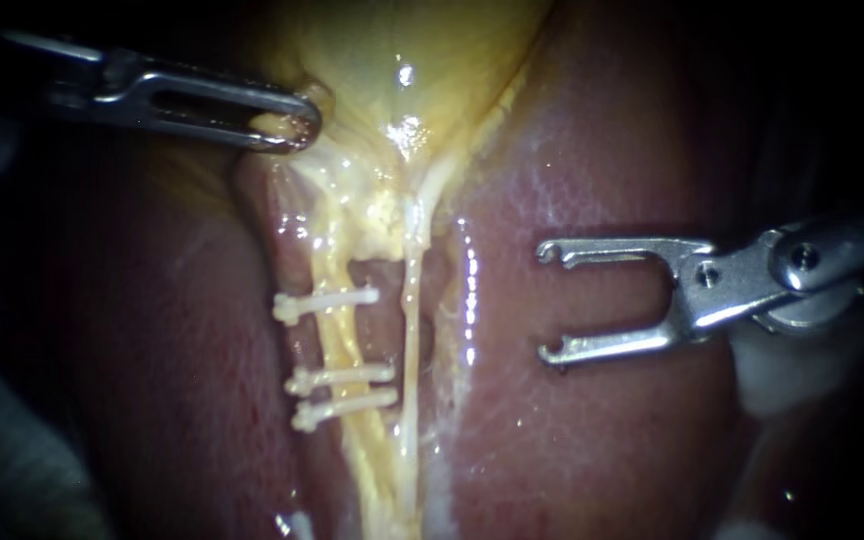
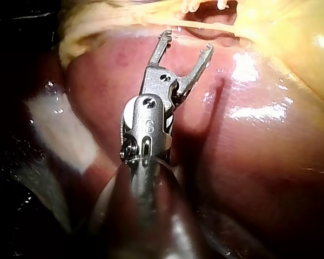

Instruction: Going back third clip left tube

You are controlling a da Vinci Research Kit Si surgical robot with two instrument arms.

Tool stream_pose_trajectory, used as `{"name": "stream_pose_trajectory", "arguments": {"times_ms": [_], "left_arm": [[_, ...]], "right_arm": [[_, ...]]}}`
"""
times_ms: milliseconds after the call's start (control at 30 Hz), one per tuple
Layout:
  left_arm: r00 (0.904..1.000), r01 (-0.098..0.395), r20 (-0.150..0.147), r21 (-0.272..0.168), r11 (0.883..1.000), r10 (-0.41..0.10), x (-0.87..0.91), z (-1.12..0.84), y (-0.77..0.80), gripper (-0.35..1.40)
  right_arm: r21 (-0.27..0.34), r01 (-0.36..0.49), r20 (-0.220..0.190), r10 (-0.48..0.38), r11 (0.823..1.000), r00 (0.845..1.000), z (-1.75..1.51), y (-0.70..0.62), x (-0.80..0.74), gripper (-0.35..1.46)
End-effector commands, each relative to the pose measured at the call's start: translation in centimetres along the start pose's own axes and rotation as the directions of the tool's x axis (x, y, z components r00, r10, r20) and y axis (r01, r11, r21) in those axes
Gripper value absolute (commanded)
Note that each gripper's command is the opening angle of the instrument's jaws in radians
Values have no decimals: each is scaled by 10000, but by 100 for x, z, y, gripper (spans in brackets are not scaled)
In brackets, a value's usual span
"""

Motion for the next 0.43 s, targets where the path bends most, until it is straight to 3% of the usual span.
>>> {"name": "stream_pose_trajectory", "arguments": {"times_ms": [33, 433], "left_arm": [[10000, -29, 35, 19, 10000, 29, -2, 2, -2, -35], [9999, -60, 129, -21, 10000, 60, -4, 3, -9, -35]], "right_arm": [[1, -3, -3, 3, 10000, 10000, 0, 0, 0, 50], [30, -6, -13, 6, 10000, 10000, 0, 0, 0, 50]]}}
